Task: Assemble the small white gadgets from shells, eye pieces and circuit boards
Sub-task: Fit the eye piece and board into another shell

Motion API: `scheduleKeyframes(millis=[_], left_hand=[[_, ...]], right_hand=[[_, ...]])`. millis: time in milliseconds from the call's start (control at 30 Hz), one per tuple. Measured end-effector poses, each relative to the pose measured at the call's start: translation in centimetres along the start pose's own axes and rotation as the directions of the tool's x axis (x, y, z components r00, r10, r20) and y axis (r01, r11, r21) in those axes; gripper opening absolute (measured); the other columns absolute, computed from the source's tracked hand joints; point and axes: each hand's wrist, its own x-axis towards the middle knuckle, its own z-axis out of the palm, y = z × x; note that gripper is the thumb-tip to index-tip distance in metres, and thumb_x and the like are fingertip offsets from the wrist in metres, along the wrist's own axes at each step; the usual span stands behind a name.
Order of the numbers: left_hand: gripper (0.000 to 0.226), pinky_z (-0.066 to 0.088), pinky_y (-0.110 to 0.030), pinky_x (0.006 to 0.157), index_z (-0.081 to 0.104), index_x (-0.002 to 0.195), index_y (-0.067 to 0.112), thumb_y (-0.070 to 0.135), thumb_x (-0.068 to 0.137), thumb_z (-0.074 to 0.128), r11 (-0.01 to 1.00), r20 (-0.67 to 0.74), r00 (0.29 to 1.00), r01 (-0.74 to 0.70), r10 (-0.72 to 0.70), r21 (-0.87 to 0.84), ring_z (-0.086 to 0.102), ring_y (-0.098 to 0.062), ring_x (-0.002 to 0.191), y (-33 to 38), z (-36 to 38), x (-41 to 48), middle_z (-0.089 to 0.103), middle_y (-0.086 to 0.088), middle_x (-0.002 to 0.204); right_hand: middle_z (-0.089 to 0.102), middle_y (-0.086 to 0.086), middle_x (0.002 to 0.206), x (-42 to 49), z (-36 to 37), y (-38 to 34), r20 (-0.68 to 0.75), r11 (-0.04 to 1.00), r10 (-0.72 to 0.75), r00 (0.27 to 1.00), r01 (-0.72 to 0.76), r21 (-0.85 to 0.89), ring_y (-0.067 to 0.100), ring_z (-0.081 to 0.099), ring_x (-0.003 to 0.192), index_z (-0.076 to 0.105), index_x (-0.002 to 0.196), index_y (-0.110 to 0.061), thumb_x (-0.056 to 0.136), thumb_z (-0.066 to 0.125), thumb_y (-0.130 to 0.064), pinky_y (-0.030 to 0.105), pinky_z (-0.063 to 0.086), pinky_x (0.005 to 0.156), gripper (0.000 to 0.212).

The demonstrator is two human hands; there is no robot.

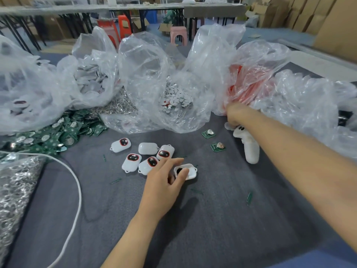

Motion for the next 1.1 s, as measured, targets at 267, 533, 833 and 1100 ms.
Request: scheduleKeyframes(millis=[267,533,833,1100], left_hand=[[0.03,0.045,-0.02,0.053,0.059,0.114,0.03,0.009,0.092,0.058,0.927,-0.08,0.987,0.103,-0.141,-0.36,0.052,-0.008,0.049,0.2,0.0,-0.1,0.069,0.012,0.086],[0.017,0.051,-0.019,0.054,0.064,0.081,0.013,0.003,0.092,0.056,0.811,-0.084,0.969,0.146,-0.233,-0.567,0.063,-0.01,0.055,0.7,-0.5,0.1,0.068,0.001,0.064],[0.019,0.054,-0.022,0.06,0.056,0.09,0.013,-0.006,0.089,0.059,0.763,-0.074,0.965,0.151,-0.251,-0.628,0.067,-0.016,0.062,0.5,-0.1,0.4,0.069,-0.004,0.073],[0.039,0.055,-0.026,0.058,0.055,0.108,0.026,-0.006,0.088,0.059,0.775,-0.031,0.975,0.157,-0.222,-0.613,0.067,-0.014,0.064,0.6,-0.2,0.2,0.07,-0.005,0.08]], right_hand=[[0.064,-0.005,0.074,-8.6,-0.3,-2.1,-0.527,0.592,-0.287,0.8,0.58,0.56,0.01,0.06,0.07,0.062,0.077,-0.019,0.076,0.072,-0.003,0.008,0.04,0.064,0.019],[0.061,0.005,0.096,-15.0,8.7,-7.0,-0.744,0.115,-0.266,0.613,0.787,0.607,0.01,0.062,0.089,0.07,0.085,-0.006,0.072,0.077,0.002,0.027,0.052,0.08,0.017],[0.071,0.002,0.082,-14.6,8.5,-5.9,-0.432,-0.335,-0.119,0.894,0.373,0.865,0.017,0.068,0.072,0.063,0.101,-0.01,0.081,0.068,0.004,0.024,0.055,0.068,0.025],[0.067,0.003,0.071,-15.0,8.2,-5.8,-0.368,-0.315,-0.136,0.92,0.312,0.896,0.01,0.064,0.063,0.065,0.102,-0.005,0.081,0.067,0.006,0.022,0.054,0.059,0.024]])
